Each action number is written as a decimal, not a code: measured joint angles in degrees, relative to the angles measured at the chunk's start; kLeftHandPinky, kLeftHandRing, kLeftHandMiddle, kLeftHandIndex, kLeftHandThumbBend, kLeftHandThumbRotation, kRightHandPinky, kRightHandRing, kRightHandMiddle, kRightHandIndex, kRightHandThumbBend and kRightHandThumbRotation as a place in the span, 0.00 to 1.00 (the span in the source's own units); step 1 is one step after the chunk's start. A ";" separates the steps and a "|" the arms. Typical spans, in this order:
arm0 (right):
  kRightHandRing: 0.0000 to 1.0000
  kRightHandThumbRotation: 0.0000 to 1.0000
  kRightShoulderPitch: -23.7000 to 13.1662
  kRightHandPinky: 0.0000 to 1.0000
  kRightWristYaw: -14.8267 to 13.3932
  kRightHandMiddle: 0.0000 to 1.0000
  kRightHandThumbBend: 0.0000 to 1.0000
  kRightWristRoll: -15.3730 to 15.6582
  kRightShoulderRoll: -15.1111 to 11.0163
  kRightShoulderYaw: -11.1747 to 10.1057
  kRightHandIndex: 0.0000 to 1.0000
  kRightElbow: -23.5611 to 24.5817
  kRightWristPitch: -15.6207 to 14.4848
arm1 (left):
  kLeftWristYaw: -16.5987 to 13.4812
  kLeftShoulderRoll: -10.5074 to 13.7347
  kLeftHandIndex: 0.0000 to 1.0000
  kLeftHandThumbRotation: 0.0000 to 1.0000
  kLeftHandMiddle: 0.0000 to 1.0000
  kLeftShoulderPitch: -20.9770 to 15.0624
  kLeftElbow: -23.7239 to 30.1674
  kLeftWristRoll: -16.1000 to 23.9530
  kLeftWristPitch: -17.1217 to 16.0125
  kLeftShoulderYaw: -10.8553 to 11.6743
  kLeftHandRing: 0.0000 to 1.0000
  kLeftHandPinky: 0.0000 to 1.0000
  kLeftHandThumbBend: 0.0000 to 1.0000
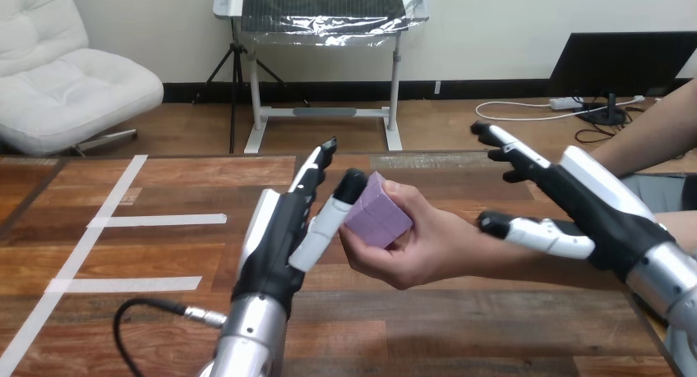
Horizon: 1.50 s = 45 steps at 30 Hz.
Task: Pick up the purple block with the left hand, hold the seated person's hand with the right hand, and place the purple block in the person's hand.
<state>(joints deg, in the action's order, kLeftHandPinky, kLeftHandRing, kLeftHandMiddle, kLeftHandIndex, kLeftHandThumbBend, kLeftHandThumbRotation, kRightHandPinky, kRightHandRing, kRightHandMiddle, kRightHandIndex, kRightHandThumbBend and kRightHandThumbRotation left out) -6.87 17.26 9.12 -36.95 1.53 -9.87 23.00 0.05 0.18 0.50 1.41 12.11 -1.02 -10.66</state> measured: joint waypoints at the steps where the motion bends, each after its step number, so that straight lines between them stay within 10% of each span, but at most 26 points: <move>1: 0.94 1.00 0.23 0.84 0.04 0.97 1.00 -0.60 0.25 -0.20 0.99 -0.05 0.36 | -0.11 -0.02 0.94 1.00 0.95 0.40 0.48 -0.02 -0.01 0.01 0.96 0.97 0.85; 17: 0.95 1.00 5.24 0.89 0.65 0.95 1.00 -10.05 5.62 -2.53 0.95 2.58 3.72 | -0.78 -0.30 0.91 1.00 0.91 7.22 8.64 -1.39 -2.11 0.35 0.94 0.97 0.88; 33: 0.92 0.98 14.78 0.88 -0.21 0.93 1.00 -18.28 18.08 -2.09 0.93 14.94 4.84 | 3.18 2.01 0.89 1.00 0.89 16.80 21.78 -10.24 -6.88 3.51 0.93 0.93 0.92; 45: 0.93 0.97 18.67 0.92 0.16 0.93 1.00 -21.35 21.28 -1.88 0.93 20.88 4.79 | 4.61 3.99 0.89 0.98 0.89 23.31 28.79 -14.07 -9.52 5.87 0.90 0.88 0.92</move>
<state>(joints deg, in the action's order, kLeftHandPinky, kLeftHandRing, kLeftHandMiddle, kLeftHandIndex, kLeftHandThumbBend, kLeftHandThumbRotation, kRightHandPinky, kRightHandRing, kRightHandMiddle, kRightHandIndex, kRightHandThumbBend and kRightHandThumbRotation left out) 11.80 17.42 -12.22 -15.67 -0.35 11.00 27.80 4.65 4.17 23.80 30.20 -1.96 -10.54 -4.79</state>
